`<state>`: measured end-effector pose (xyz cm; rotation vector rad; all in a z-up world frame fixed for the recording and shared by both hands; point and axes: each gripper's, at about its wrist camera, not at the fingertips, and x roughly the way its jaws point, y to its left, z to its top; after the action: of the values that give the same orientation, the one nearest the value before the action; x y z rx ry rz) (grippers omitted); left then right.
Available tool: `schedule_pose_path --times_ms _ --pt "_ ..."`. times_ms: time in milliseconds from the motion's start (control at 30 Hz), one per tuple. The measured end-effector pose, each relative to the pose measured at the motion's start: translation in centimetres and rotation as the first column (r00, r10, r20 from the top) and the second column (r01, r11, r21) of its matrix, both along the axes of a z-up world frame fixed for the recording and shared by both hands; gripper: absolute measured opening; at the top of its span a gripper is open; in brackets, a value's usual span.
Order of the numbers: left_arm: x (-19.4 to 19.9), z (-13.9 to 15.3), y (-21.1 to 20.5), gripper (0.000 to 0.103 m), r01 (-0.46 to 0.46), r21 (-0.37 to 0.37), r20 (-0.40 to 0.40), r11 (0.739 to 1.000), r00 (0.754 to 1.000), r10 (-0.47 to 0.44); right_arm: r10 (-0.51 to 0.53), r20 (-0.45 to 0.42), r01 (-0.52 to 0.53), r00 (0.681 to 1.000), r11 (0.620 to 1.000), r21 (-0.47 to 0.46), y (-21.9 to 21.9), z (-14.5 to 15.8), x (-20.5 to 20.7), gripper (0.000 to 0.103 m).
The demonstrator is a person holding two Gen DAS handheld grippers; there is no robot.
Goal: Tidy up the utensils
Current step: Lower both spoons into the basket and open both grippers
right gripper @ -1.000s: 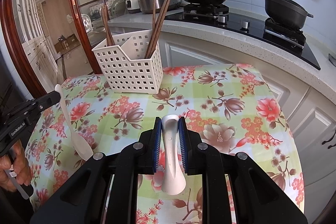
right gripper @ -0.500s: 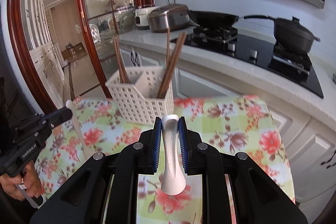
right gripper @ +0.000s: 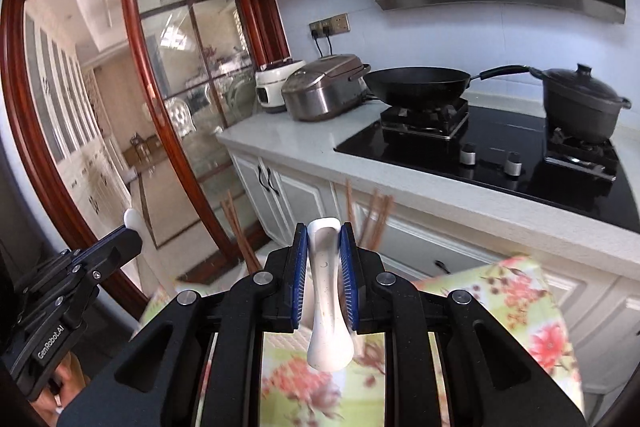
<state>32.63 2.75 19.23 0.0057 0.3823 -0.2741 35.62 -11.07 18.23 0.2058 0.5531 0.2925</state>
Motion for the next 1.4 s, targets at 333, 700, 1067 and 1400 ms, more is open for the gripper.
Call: schedule_pose_path --times_ms 333,700,1067,1400 --pt "5.8 -1.7 -0.1 0.004 -0.057 0.015 0.013 0.998 0.998 0.057 -0.058 0.008 0.058 0.998 0.997 0.056 1.6 -2.5 3.8 0.018" --pt "7.4 -6.0 0.2 0.004 -0.093 0.011 -0.012 0.996 0.996 0.093 -0.064 0.050 0.061 0.997 0.997 0.046 2.4 -4.9 4.0 0.018" --pt "7.6 -8.6 0.6 0.009 -0.084 -0.001 -0.094 0.996 0.992 0.083 -0.039 -0.024 0.040 0.999 0.999 0.024 2.9 -6.8 4.3 0.021" --pt "5.0 -7.2 2.2 0.012 -0.094 -0.051 -0.071 0.994 0.993 0.091 -0.037 0.044 0.036 0.998 0.999 0.014 1.7 -3.9 1.8 0.036"
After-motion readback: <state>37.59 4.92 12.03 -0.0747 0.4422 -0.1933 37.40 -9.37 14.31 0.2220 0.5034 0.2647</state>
